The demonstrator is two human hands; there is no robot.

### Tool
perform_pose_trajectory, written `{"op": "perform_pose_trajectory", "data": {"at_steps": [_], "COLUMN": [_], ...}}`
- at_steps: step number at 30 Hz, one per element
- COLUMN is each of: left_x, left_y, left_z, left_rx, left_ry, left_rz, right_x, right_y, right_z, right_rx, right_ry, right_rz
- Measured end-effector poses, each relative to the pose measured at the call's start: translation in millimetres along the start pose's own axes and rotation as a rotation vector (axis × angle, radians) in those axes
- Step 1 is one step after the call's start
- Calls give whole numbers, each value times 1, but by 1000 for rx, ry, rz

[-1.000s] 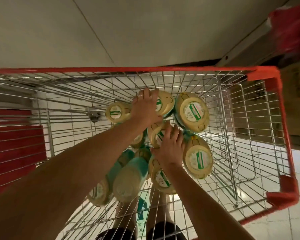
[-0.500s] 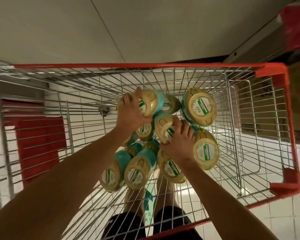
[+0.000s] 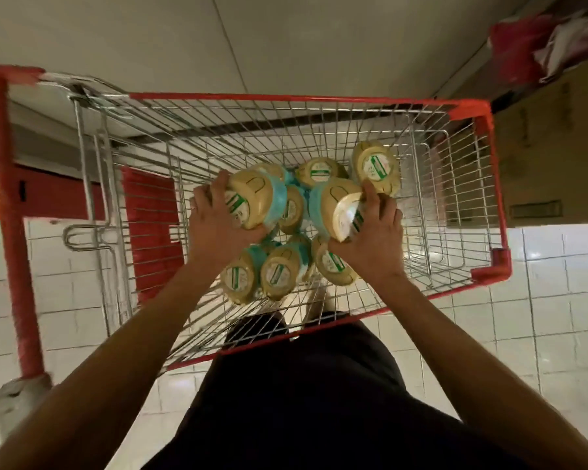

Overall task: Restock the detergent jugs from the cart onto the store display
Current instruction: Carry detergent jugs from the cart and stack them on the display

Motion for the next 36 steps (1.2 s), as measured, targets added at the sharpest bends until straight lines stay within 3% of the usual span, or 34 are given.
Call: {"op": "perform_pose_trajectory", "data": {"at_steps": [6, 13, 17, 26, 31, 36], "left_x": [56, 110, 147, 261, 333, 385], "left_y": [-25, -34, -20, 78, 137, 186], "left_z": [29, 97, 154, 303, 390, 477], "left_rx": [30, -104, -147, -234, -248, -290], "left_ry": [154, 477, 691, 1050, 1150, 1208], "left_rz": [-78, -157, -177, -419, -433, -443], "right_x": [97, 225, 294, 444, 513, 548], "right_y": [-46, -100, -121, -145, -178, -237], "right_z": [-12, 22, 59, 175, 256, 331], "right_rx": [-90, -192, -207, -369, -455, -443], "right_ry": [82, 282, 395, 667, 753, 765], "right_rz": [183, 483, 573, 789, 894, 884]}}
Point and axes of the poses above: each hand's wrist, its own x-axis away from the middle knuckle, its own y-axis out of the palm, z = x × y, the point moved 6 cm from there along -x, towards the middle knuckle, and after that the axes turned 9 degrees about -x, right-handed, at the moved point
